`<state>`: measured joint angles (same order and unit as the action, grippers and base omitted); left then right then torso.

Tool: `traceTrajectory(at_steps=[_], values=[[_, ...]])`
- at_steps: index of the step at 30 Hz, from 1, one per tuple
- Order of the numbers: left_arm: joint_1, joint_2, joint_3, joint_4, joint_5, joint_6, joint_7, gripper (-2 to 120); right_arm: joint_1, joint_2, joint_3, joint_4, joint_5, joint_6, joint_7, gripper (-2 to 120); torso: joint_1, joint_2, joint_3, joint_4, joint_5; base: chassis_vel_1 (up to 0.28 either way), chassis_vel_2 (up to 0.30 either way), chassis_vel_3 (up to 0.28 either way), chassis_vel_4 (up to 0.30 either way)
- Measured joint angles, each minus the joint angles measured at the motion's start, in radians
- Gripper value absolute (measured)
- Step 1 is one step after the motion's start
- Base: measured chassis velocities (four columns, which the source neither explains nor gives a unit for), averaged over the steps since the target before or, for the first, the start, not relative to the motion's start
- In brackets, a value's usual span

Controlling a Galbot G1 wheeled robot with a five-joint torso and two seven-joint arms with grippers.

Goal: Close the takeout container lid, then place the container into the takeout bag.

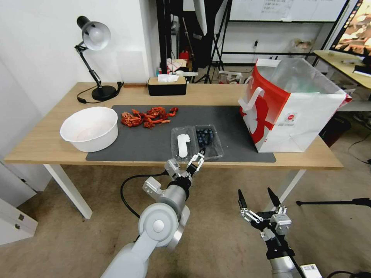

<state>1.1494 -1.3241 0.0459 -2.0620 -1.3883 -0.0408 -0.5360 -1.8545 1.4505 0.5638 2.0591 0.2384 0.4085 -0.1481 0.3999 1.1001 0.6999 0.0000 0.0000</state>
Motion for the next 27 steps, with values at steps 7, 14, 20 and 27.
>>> traceTrajectory(at_steps=[7, 14, 20, 27], values=[[0.0, -0.003, -0.001, 0.007, -0.002, -0.001, 0.003, 100, -0.004, 0.002, 0.002, 0.004, 0.0, 0.006, 0.001, 100, 0.0, 0.0, 0.0, 0.0, 0.0, 0.0, 0.0, 0.0, 0.0], [-0.001, -0.008, 0.0, 0.01, -0.002, -0.003, 0.006, 100, -0.004, 0.002, 0.003, 0.004, 0.0, 0.006, 0.002, 100, 0.0, 0.0, 0.0, 0.0, -0.0001, 0.0, 0.0, 0.0, 0.0], [-0.002, -0.009, 0.001, 0.01, -0.002, -0.005, 0.009, 100, -0.003, 0.002, 0.003, 0.002, 0.001, 0.008, 0.003, 100, 0.0, 0.0, 0.0, 0.0, 0.0, 0.0, 0.0, 0.0, 0.0], [-0.008, -0.012, 0.002, 0.018, -0.004, -0.009, 0.014, 100, -0.004, 0.002, 0.005, 0.001, 0.003, 0.008, 0.005, 100, 0.0, 0.0, 0.0, 0.0, 0.0, 0.0, 0.0, 0.0, 0.0]])
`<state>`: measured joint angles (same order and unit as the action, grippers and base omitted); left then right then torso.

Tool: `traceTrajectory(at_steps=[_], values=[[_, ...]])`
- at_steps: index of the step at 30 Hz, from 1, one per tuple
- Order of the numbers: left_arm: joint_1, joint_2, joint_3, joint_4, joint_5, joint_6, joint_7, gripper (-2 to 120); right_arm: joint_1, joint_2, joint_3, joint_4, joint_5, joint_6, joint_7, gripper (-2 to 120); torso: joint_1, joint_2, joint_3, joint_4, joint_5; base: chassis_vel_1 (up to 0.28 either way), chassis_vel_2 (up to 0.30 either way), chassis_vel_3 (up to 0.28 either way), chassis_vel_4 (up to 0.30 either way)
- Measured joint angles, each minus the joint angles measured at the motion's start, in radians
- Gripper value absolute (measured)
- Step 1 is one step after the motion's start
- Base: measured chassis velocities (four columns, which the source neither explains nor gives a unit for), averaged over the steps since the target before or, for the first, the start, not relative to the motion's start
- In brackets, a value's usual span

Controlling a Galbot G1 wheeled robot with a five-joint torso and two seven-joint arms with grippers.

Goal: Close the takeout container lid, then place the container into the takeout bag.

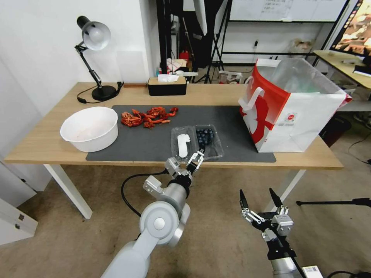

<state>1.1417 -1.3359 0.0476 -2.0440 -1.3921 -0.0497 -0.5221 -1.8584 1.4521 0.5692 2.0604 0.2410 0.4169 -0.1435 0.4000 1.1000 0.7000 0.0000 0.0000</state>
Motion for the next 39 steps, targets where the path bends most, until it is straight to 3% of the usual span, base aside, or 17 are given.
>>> traceTrajectory(at_steps=[39], values=[[-0.022, -0.032, 0.008, 0.058, -0.009, -0.046, 0.061, 100, -0.016, 0.004, 0.004, -0.007, -0.001, 0.018, 0.002, 100, 0.0, 0.0, 0.0, 0.0, 0.0, 0.0, 0.0, 0.0, 0.0]])
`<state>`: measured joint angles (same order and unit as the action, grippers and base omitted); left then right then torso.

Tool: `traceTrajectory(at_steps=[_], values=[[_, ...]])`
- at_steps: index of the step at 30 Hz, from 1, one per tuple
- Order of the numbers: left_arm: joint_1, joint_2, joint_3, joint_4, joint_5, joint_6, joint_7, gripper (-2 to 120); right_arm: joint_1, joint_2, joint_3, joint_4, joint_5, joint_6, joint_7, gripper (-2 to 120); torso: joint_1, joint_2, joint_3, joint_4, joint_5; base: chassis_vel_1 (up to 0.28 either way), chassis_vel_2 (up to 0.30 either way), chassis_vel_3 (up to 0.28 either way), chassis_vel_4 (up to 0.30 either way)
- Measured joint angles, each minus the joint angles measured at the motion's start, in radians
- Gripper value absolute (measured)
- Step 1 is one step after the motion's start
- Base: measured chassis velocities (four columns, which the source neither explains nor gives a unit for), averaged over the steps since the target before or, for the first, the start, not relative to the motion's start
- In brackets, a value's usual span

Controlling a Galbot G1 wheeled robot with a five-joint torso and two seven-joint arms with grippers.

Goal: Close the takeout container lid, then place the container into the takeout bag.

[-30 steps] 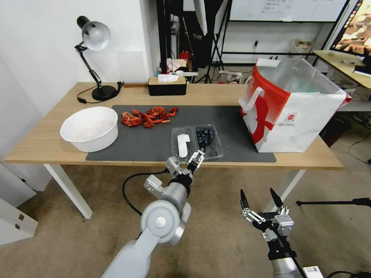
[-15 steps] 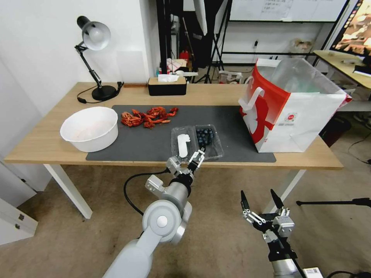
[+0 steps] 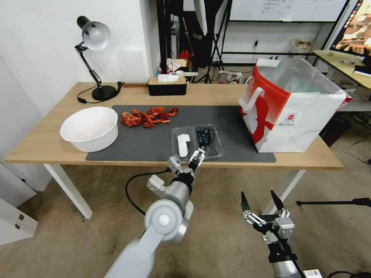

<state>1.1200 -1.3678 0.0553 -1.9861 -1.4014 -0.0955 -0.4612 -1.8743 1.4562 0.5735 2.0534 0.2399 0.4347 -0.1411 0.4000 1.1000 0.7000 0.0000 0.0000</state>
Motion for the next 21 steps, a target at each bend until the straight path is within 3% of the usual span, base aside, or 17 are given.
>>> traceTrajectory(at_steps=[21], values=[[-0.028, -0.01, 0.0, 0.036, 0.001, -0.013, -0.001, 100, -0.005, 0.013, 0.0, -0.002, -0.003, 0.002, 0.001, 100, 0.0, 0.0, 0.0, 0.0, 0.0, 0.0, 0.0, 0.0, 0.0]])
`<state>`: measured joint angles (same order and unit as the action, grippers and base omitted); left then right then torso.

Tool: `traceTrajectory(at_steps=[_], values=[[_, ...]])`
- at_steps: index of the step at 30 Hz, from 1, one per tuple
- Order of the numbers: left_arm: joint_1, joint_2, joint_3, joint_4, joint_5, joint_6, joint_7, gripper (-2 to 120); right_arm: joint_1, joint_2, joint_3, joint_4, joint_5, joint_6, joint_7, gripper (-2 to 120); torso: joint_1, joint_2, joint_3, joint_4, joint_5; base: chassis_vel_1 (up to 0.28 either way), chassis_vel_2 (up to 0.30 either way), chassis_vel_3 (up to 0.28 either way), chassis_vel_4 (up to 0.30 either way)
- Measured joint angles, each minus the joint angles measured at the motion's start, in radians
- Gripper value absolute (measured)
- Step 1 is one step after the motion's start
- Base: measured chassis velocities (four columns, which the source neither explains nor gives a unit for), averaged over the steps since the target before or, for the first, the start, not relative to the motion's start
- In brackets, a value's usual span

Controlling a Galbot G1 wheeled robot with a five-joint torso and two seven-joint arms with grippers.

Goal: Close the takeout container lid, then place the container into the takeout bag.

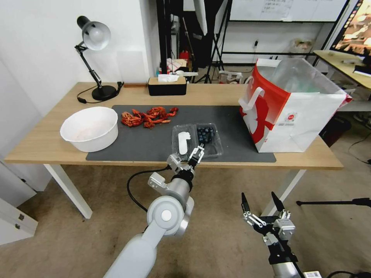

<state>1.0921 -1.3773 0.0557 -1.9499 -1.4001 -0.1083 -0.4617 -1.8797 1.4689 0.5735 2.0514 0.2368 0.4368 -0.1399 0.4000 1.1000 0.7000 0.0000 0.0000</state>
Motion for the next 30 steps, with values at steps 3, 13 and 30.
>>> traceTrajectory(at_steps=[3, 13, 30], values=[[-0.003, -0.005, 0.0, 0.004, 0.0, -0.002, 0.0, 100, 0.0, 0.001, 0.0, -0.001, 0.0, 0.001, 0.0, 100, 0.0, 0.0, 0.0, 0.0, 0.0, 0.0, 0.0, 0.0, 0.0], [-0.023, -0.009, -0.005, 0.023, -0.002, -0.008, 0.002, 100, -0.002, 0.012, -0.004, -0.008, -0.006, 0.01, -0.002, 100, 0.0, 0.0, 0.0, 0.0, 0.0, 0.0, 0.0, 0.0, 0.0], [-0.006, 0.016, -0.003, 0.041, 0.12, -0.024, 0.111, 100, -0.01, 0.02, -0.005, -0.008, -0.01, 0.018, -0.006, 100, 0.0, 0.0, 0.0, 0.0, 0.0, 0.0, 0.0, 0.0, 0.0]])
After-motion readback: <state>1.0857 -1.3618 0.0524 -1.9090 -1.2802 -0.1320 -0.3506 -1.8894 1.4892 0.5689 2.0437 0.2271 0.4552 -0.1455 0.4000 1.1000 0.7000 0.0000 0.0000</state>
